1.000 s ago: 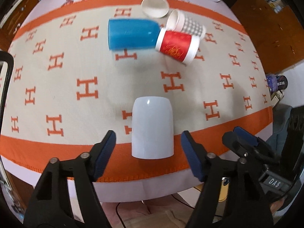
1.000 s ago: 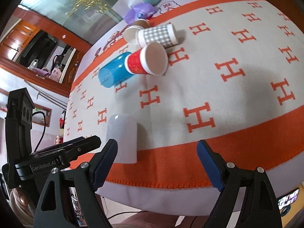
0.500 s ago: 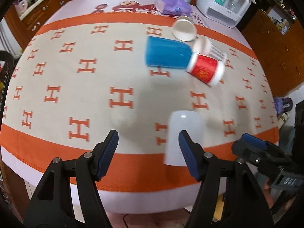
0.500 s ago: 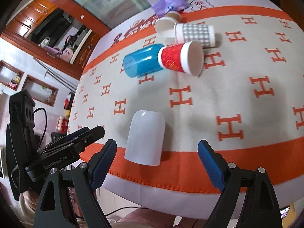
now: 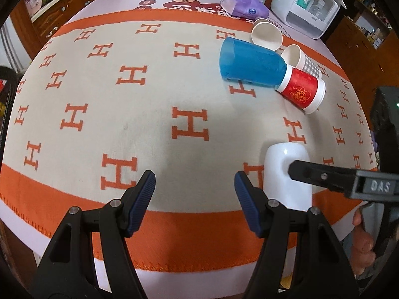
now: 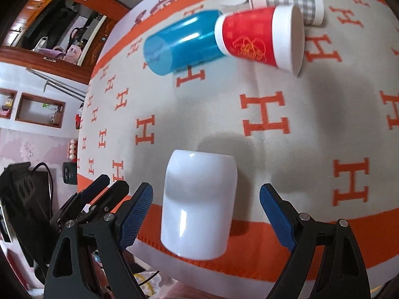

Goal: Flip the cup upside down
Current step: 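Withdraw the left gripper while moving the right gripper to the white cup, then close the right gripper around the white cup and lift it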

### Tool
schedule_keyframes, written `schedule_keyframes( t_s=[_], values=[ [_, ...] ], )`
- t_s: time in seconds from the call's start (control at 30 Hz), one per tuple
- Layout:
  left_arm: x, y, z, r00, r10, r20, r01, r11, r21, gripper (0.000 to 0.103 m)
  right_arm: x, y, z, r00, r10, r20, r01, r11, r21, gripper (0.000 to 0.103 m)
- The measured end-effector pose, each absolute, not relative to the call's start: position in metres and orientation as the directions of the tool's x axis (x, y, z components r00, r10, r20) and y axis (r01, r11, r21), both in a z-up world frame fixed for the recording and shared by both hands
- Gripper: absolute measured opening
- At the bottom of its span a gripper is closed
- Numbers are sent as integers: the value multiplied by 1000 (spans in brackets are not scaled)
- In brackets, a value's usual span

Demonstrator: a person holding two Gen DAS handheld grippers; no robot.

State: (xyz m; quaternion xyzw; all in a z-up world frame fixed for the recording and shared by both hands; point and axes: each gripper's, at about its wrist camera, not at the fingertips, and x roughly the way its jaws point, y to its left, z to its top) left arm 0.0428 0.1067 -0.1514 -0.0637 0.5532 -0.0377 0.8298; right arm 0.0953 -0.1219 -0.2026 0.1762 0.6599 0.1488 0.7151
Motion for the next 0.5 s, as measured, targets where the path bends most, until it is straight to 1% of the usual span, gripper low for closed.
schedule_keyframes(
  t_s=[0.13,0.17,0.2,0.23,0.27,0.43,0.5],
  values=[
    [48,104,-157,375,-142,-916,28,989,-142,63,105,-117,-222,47,474,-879,71,876,477,88],
    [49,103,-158,372,-144,-917,35,989,-142,63,106,-116,-225,43,478,-877,77,874,480,82],
    [50,102,-159,369,-146,-918,40,989,-142,63,107,-115,-228,38,489,-872,79,868,490,73],
    [50,101,-159,367,-148,-918,43,989,-142,63,107,-114,-229,35,502,-864,77,861,503,70],
    [50,100,-159,366,-149,-919,47,989,-142,63,108,-112,-230,31,515,-856,75,853,516,65],
    [51,98,-155,376,-154,-914,47,988,-147,63,103,-103,-211,73,497,-865,10,867,499,65],
    [51,98,-151,392,-151,-907,46,988,-145,63,100,-101,-195,134,485,-864,-34,874,486,65]
  ],
)
